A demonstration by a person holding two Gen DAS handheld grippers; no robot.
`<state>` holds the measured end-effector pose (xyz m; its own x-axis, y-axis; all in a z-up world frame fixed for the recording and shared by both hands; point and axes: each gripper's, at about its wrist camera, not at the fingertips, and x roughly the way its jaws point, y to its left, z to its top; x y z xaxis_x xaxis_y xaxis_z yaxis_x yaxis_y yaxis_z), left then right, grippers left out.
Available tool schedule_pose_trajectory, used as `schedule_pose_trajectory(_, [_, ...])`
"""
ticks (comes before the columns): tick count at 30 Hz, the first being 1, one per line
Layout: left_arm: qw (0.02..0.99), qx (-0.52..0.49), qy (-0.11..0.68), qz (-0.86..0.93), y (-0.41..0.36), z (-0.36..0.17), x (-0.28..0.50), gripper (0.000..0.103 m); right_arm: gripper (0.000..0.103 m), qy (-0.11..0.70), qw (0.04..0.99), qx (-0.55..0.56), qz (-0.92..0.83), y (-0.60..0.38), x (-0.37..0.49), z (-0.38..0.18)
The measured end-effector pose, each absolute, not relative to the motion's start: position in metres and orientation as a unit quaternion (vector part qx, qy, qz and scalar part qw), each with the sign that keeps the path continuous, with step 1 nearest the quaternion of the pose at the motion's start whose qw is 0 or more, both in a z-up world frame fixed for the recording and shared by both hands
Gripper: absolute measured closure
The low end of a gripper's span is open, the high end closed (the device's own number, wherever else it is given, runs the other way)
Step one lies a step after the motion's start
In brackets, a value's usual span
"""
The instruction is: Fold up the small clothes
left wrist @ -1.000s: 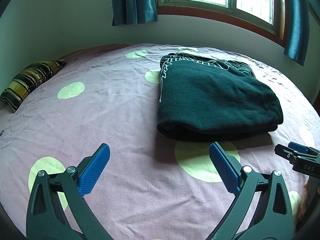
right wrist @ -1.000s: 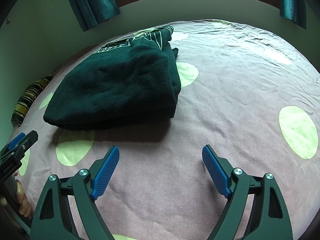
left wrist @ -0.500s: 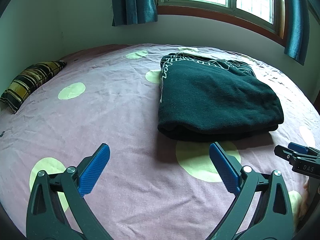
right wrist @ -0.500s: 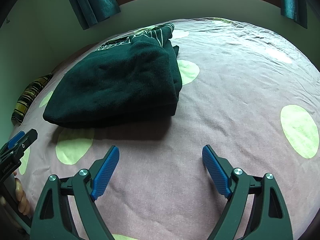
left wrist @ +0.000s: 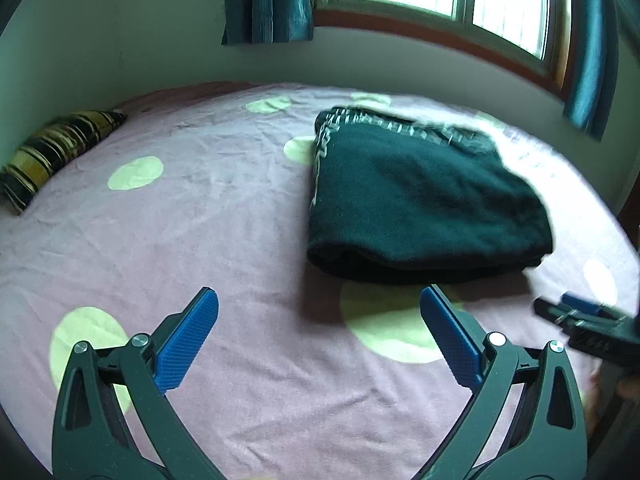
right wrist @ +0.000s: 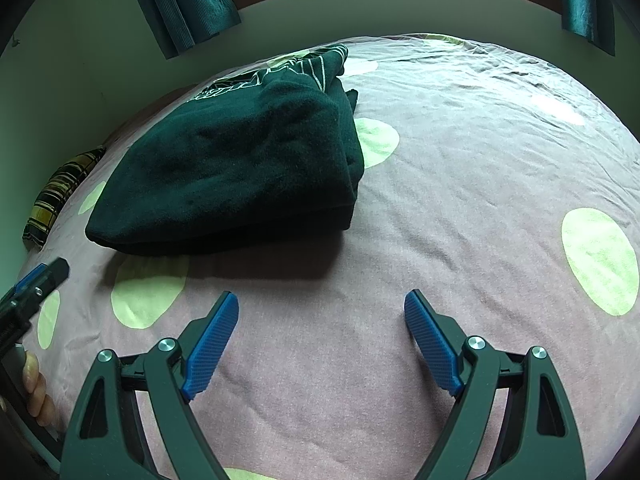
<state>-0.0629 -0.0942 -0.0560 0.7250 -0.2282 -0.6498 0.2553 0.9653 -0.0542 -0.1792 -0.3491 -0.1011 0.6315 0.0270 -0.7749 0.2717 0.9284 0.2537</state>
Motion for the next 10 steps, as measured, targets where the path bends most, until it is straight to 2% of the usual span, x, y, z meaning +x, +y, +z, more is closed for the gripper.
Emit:
schedule_pose_trajectory(4, [0.938,0.019,0.323,-0.124,-0.086,-0.043,-0.065,0.002,0.019,0.423,0.885,0.186,-0.064,-0.354,-0.181,-0.102])
schedule_pose_trajectory(10, [0.929,0.010,0.361,-0.079,-0.052,-0.026,-0.031,0.002,0.019,0.413,0.881,0.228,-0.036,-0.377,-0.182,-0.084])
